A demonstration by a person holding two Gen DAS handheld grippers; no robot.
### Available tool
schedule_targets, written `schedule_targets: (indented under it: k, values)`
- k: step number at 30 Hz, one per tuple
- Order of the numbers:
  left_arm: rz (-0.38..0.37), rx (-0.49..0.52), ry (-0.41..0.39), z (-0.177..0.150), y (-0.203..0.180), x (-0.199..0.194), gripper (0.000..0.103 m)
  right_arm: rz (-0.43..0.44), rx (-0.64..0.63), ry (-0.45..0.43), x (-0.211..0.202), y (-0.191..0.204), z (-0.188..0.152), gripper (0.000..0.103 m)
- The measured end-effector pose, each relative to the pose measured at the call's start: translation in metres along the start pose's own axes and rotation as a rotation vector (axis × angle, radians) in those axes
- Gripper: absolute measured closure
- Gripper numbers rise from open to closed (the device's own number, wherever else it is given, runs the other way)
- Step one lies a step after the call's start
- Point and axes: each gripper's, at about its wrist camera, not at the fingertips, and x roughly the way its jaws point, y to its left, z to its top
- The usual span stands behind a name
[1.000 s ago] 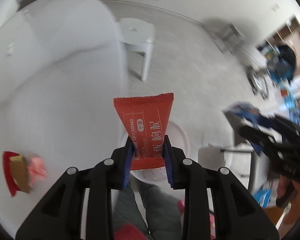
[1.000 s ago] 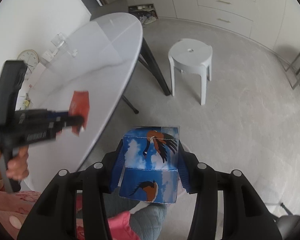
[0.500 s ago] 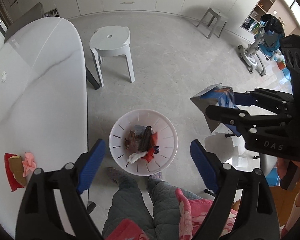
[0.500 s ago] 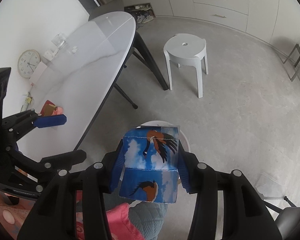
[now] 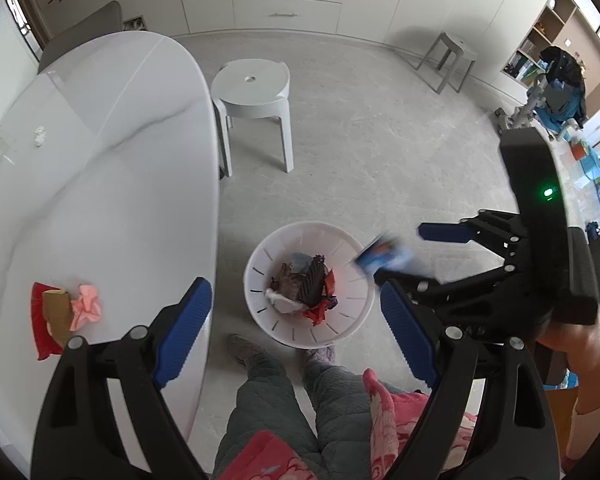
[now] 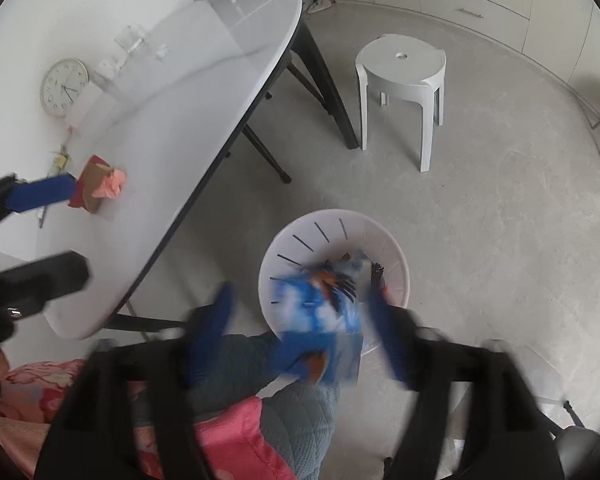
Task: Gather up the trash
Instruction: 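Carry packet and box to the wastebasket and open both grippers over it, then lower the right gripper onto the pink crumpled paper and close it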
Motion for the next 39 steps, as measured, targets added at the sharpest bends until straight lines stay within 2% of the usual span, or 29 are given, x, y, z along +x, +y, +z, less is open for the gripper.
schedule_targets:
  k: [2,5,7,11,21,27,32,35,39]
  values:
    - [0.008,-0.006,-0.008,0.0,0.004,-0.003,0.021,-0.02,0.003,0.007,0.002,0.004,0.003,0.012]
    - [0.021,-0.021,-0.027,-0.003,0.014,-0.011,0.021,-0.042,0.007,0.0,-0.002,0.009,0.009,0.009]
    - [0.026,-0.03,-0.042,-0.004,0.023,-0.016,0.021,-0.057,-0.011,-0.016,-0.007,0.018,0.018,0.008]
    - [0.052,-0.059,-0.079,-0.008,0.044,-0.031,0.02,-0.03,-0.066,-0.041,-0.012,0.042,0.038,0.007]
    - [0.175,-0.233,-0.123,-0.026,0.136,-0.058,0.02,0.058,-0.26,-0.055,0.007,0.14,0.103,0.007]
    - [0.239,-0.371,-0.13,-0.037,0.208,-0.068,0.021,0.072,-0.359,-0.086,0.028,0.198,0.165,0.007]
    - [0.267,-0.404,-0.125,-0.053,0.252,-0.068,0.02,0.11,-0.408,-0.091,0.055,0.239,0.208,0.007]
    - [0.26,-0.42,-0.123,-0.068,0.275,-0.065,0.02,0.156,-0.502,-0.065,0.071,0.262,0.209,0.007]
    - [0.248,-0.444,-0.097,-0.09,0.292,-0.058,0.02,0.18,-0.661,-0.003,0.093,0.283,0.187,0.008]
